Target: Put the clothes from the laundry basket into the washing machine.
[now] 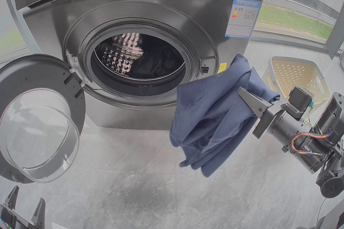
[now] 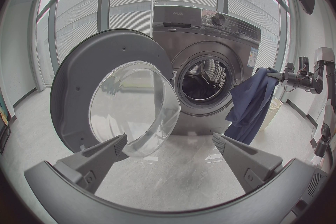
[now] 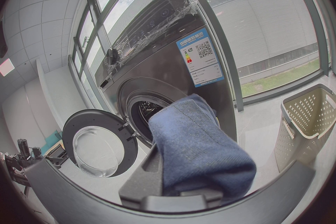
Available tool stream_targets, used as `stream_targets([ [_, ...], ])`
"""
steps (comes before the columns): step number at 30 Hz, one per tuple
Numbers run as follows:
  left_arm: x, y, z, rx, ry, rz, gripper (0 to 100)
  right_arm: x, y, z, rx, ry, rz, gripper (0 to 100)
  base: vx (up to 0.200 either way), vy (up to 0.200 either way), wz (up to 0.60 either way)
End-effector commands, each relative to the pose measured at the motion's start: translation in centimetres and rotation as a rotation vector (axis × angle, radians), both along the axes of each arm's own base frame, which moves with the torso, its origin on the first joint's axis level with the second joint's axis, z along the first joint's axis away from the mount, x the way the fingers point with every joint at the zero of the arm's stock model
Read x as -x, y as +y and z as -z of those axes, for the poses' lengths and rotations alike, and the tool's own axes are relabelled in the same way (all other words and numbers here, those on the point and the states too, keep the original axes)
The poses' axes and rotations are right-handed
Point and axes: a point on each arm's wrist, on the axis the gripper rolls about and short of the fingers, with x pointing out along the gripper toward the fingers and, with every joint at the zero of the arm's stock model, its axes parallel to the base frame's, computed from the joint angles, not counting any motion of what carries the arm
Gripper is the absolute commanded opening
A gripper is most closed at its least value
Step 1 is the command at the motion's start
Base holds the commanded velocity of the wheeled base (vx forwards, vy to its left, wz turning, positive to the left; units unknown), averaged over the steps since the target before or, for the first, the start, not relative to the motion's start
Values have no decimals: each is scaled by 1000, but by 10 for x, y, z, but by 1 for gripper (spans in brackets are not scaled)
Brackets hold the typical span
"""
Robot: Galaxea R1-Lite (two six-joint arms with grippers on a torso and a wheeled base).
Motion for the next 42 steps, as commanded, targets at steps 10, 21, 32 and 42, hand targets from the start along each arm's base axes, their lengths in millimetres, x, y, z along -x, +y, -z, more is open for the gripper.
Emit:
stream_targets([
  [10,0,0,5,0,0,0,100,0,0,0,0,-1,-1,0,0,100,0],
  [21,0,0,5,2,0,0,100,-1,-1,0,0,-1,4,0,0,109,0],
  [32,0,0,5,2,-2,0,100,-1,-1,2,5,5,4,0,0,0,0],
  [42,0,0,5,0,0,0,100,-1,-1,3,8,8,1,0,0,40,0],
])
